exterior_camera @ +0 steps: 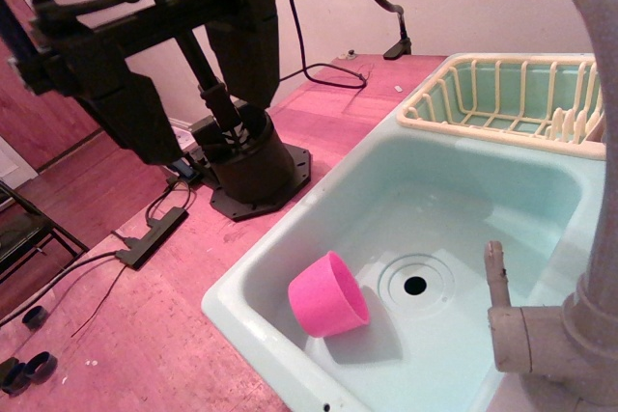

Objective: Flip cup upright

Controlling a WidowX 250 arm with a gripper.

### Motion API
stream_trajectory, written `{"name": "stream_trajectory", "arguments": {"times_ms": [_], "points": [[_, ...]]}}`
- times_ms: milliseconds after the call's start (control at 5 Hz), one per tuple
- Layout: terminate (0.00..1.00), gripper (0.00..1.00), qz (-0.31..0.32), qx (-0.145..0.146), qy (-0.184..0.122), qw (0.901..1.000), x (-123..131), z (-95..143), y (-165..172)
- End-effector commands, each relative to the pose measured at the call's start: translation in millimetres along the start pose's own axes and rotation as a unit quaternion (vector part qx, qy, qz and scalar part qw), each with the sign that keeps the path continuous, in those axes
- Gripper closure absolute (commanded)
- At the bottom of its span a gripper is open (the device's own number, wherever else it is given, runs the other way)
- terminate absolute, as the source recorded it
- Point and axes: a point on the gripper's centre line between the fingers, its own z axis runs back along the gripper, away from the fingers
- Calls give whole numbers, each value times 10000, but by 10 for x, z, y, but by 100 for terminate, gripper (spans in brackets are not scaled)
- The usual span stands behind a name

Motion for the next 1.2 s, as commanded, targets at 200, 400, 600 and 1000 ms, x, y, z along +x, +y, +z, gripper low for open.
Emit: {"name": "stream_trajectory", "arguments": {"times_ms": [200, 400, 600, 1000], "points": [[0, 0, -102, -196, 65, 9997, -64, 12, -205], [0, 0, -175, -255, 149, 9994, -136, -84, -301], [0, 0, -246, -223, 91, 9994, -113, -259, -335], [0, 0, -299, 105, -142, 9994, -3, -780, -255]]}}
